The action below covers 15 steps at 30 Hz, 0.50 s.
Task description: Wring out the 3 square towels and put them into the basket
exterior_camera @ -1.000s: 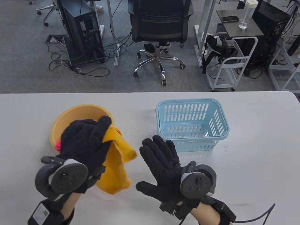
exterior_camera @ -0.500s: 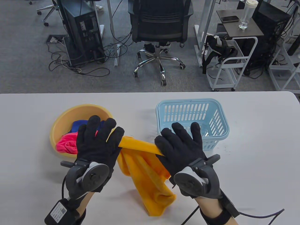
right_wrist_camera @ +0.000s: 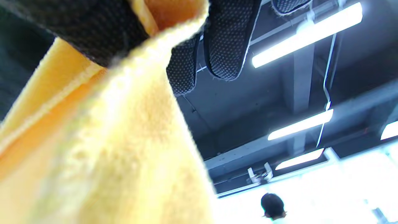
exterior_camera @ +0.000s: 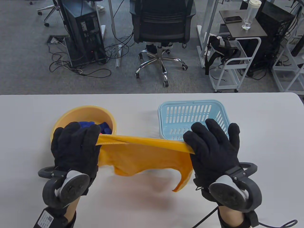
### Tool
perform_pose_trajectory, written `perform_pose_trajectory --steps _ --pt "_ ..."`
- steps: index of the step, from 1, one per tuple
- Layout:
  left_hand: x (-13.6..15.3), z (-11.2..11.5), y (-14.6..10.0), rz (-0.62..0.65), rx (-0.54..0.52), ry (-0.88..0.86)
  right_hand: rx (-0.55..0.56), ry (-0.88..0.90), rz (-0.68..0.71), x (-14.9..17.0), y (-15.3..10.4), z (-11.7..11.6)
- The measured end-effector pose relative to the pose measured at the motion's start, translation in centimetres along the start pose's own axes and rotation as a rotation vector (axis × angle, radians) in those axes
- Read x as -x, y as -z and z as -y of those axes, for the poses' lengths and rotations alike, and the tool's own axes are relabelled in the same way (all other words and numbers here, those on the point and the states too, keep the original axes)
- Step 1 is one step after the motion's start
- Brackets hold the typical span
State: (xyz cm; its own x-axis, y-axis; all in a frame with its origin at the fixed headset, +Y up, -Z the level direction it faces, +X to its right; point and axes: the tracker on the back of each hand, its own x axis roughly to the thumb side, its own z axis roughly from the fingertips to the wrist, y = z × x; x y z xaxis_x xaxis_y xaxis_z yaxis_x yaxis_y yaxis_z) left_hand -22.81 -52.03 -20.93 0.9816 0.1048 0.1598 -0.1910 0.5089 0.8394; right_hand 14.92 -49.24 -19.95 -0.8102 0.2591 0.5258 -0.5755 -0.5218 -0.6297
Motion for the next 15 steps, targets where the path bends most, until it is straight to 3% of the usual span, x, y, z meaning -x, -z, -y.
perform_pose_trajectory --steps 5,7,10,15 --pt "0.7 1.1 -0.3 -0.003 0.016 -0.228 -0.199 0.363 0.006 1.9 0.6 -2.0" --pt "0.8 2.4 -0.3 0.087 0.144 -0.534 -0.275 0.571 0.031 2.1 0.8 -3.7" --pt "-0.5 4.2 -1.0 0.100 0.266 -0.940 -0.415 0.877 -0.008 1.0 0.5 -7.5" --pt "-2.7 5.7 -2.3 0.056 0.324 -1.096 -0.426 0.840 -0.008 -1.8 -0.9 -11.0"
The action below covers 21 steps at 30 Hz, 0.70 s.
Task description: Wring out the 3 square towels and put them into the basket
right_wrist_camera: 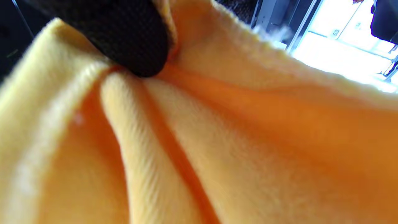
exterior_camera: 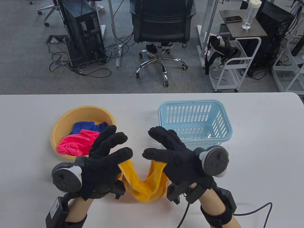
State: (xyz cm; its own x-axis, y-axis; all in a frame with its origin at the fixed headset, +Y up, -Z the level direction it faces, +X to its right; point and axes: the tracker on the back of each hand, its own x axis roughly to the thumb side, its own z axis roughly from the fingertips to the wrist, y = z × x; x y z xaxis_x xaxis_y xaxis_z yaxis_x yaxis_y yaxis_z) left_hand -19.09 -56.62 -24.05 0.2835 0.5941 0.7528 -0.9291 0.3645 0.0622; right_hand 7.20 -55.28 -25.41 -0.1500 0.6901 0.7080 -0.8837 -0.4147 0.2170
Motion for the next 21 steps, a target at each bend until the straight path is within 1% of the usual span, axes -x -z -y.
perform_pose_trajectory --steps 1,3,4,5,7,8,10,11,14,15,17,18,19,20,21 --pt "0.2 0.5 -0.1 -0.034 0.008 -0.010 -0.003 -0.017 0.005 0.0 0.0 -0.4" --pt "0.9 2.0 -0.4 -0.085 0.105 -0.041 0.007 -0.075 -0.008 -0.1 -0.1 -1.7" --pt "1.3 2.9 -0.6 -0.132 0.194 -0.066 0.007 -0.115 -0.003 -0.2 -0.2 -2.2" --pt "1.8 3.5 -0.8 -0.169 0.272 -0.107 0.040 -0.160 -0.010 -0.2 -0.3 -2.4" --pt "2.7 4.4 -1.0 -0.205 0.324 -0.221 0.073 -0.212 -0.023 -0.2 -0.4 -2.4" --pt "3.1 4.6 -1.1 -0.224 0.327 -0.275 0.089 -0.229 -0.032 -0.1 -0.5 -2.3" --pt "3.6 4.7 -1.0 -0.243 0.328 -0.296 0.101 -0.243 -0.060 0.4 -0.4 -2.1" --pt "3.6 4.5 -1.0 -0.234 0.316 -0.276 0.092 -0.232 -0.070 0.8 -0.4 -2.0" --pt "3.4 2.9 -0.9 -0.251 0.180 -0.165 0.069 -0.167 -0.083 2.2 -0.2 -1.7" --pt "3.3 2.1 -0.8 -0.245 0.130 -0.137 0.049 -0.105 -0.079 3.0 -0.1 -1.6" --pt "3.4 0.6 -0.5 -0.234 0.068 -0.180 0.009 0.042 -0.091 4.8 0.0 -1.7" --pt "3.4 0.1 -0.4 -0.232 0.043 -0.245 -0.052 0.146 -0.076 5.9 0.1 -2.2" --pt "3.4 -0.2 -0.4 -0.239 0.025 -0.280 -0.114 0.211 -0.055 6.7 0.1 -2.9" --pt "3.4 -0.7 -0.3 -0.239 0.005 -0.321 -0.224 0.285 -0.023 7.7 0.1 -4.3" --pt "3.4 -1.0 -0.2 -0.224 -0.012 -0.330 -0.312 0.302 -0.033 8.3 0.0 -5.5"
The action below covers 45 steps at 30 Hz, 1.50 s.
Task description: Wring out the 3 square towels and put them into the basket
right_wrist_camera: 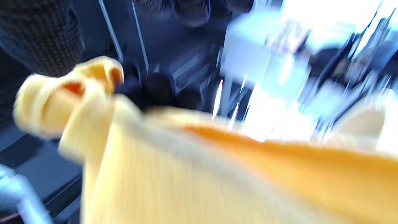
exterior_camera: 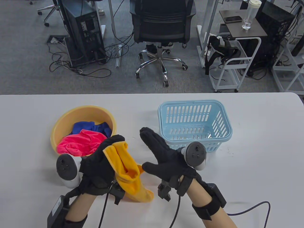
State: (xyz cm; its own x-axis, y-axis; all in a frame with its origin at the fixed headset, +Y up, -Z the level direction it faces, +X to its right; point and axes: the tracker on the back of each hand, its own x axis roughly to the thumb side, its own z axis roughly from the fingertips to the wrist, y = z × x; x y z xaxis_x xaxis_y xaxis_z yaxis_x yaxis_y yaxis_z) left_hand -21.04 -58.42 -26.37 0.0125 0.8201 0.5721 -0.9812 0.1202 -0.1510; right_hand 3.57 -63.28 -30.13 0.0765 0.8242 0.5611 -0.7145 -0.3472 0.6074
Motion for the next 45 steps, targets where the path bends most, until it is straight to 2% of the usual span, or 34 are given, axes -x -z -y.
perform_pose_trajectory --steps 2,4,7,10,13,15,16,18,19,20,22,24,25,27,28,29,31,33,34,36,38,40,43,45 --pt "-0.3 -0.4 0.0 0.022 -0.013 -0.025 -0.123 -0.030 -0.035 1.2 0.4 -2.3" --pt "-0.6 -0.4 0.0 0.029 -0.006 -0.066 -0.191 -0.121 -0.062 2.0 0.6 -4.1" --pt "-0.9 0.0 -0.2 0.033 0.014 -0.126 -0.220 -0.259 -0.101 3.1 0.5 -5.9" --pt "-1.3 1.0 -0.1 0.027 0.116 -0.206 -0.226 -0.445 -0.116 4.1 0.2 -7.9" --pt "-1.7 2.0 -0.3 0.026 0.200 -0.303 -0.246 -0.496 -0.124 4.4 0.2 -9.0" --pt "-2.1 1.9 -0.4 0.048 0.232 -0.324 -0.213 -0.440 -0.134 4.4 0.2 -8.5" --pt "-2.4 1.5 -0.3 0.061 0.233 -0.314 -0.161 -0.416 -0.143 4.3 0.1 -7.9" --pt "-3.5 -0.2 0.3 0.086 0.231 -0.228 -0.067 -0.375 -0.106 3.9 0.2 -6.0" --pt "-4.2 -1.4 0.4 0.087 0.277 -0.230 -0.022 -0.349 -0.119 3.7 0.1 -4.6" --pt "-4.5 -2.3 0.5 0.096 0.278 -0.226 0.013 -0.317 -0.129 3.6 0.0 -3.8" --pt "-4.8 -4.0 0.6 0.075 0.214 -0.189 0.130 -0.225 -0.098 2.9 -0.2 -1.8" --pt "-3.7 -4.8 0.7 0.025 0.200 -0.152 0.290 -0.269 -0.063 1.0 -0.5 0.1" --pt "-3.3 -4.7 0.8 0.007 0.205 -0.152 0.315 -0.307 -0.049 0.6 -0.6 0.3" --pt "-0.7 -3.7 1.1 -0.106 0.269 -0.210 0.391 -0.545 0.005 -1.9 -0.9 0.9" --pt "0.9 -2.9 1.3 -0.182 0.330 -0.264 0.421 -0.719 0.033 -3.5 -1.0 0.9" --pt "2.1 -2.3 1.3 -0.243 0.381 -0.307 0.426 -0.846 0.064 -4.5 -1.1 0.7" --pt "5.2 -0.5 1.1 -0.379 0.523 -0.369 0.419 -1.312 0.187 -6.9 -1.4 -0.4" --pt "7.5 1.0 0.6 -0.453 0.578 -0.354 0.421 -1.605 0.226 -7.9 -1.6 -1.2" --pt "8.8 1.9 0.2 -0.486 0.606 -0.342 0.407 -1.685 0.226 -8.1 -1.5 -1.5" --pt "10.0 3.3 -0.4 -0.517 0.706 -0.391 0.384 -1.699 0.175 -7.7 -1.3 -1.8" --pt "10.9 5.3 -1.2 -0.553 0.920 -0.469 0.347 -1.703 0.162 -7.0 -1.0 -2.2" --pt "11.2 6.6 -1.7 -0.564 1.066 -0.470 0.320 -1.746 0.170 -6.5 -0.8 -2.8" --pt "11.1 8.0 -2.0 -0.562 1.152 -0.408 0.309 -1.737 0.200 -6.6 -0.7 -3.5" --pt "10.9 8.3 -2.1 -0.576 1.130 -0.369 0.322 -1.738 0.210 -7.2 -0.8 -3.5"
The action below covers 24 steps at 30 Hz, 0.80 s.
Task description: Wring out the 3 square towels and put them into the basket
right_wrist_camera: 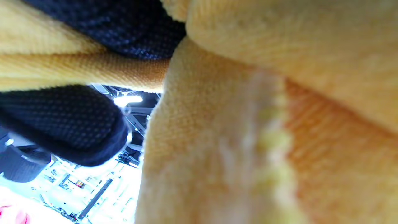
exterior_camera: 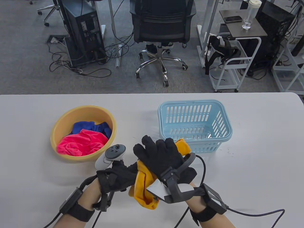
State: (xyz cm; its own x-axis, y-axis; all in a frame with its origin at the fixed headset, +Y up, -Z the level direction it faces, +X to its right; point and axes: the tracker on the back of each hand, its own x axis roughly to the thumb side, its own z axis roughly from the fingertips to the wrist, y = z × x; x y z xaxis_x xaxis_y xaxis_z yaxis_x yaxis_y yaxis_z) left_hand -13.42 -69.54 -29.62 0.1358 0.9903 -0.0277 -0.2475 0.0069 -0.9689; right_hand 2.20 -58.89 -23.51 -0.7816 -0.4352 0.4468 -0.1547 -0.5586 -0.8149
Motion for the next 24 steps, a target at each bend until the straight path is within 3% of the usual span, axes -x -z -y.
perform_pose_trajectory --steps 2,4,8,10,12,16,18,19,22,24 --pt "-0.3 0.0 -0.2 -0.066 -0.048 0.079 0.004 0.035 -0.008 0.3 0.0 0.3" --pt "-1.1 -0.4 -1.2 -0.145 -0.186 0.247 -0.003 0.077 -0.020 0.7 0.0 0.4" --pt "-4.2 -1.5 -4.6 -0.301 -0.645 0.687 -0.061 0.137 -0.090 2.1 -0.1 -0.7" --pt "-6.1 -1.4 -6.2 -0.346 -0.906 0.966 -0.207 0.197 -0.154 3.1 -0.1 -2.4" --pt "-6.9 -0.9 -6.7 -0.326 -1.084 1.187 -0.379 0.428 -0.231 3.8 -0.5 -4.5" --pt "-7.0 0.9 -6.2 -0.174 -1.239 1.439 -0.550 1.140 -0.455 4.9 -1.7 -8.1" --pt "-7.5 2.1 -6.2 -0.046 -1.312 1.511 -0.583 1.604 -0.541 4.9 -2.5 -9.9" --pt "-7.6 2.5 -6.2 -0.008 -1.320 1.541 -0.615 1.708 -0.545 4.7 -2.6 -10.3" --pt "-7.9 3.9 -6.0 0.066 -1.315 1.736 -0.832 2.045 -0.319 2.7 -2.9 -11.3" --pt "-8.0 4.4 -5.9 0.133 -1.291 1.765 -0.876 2.167 -0.208 1.6 -2.9 -11.5"
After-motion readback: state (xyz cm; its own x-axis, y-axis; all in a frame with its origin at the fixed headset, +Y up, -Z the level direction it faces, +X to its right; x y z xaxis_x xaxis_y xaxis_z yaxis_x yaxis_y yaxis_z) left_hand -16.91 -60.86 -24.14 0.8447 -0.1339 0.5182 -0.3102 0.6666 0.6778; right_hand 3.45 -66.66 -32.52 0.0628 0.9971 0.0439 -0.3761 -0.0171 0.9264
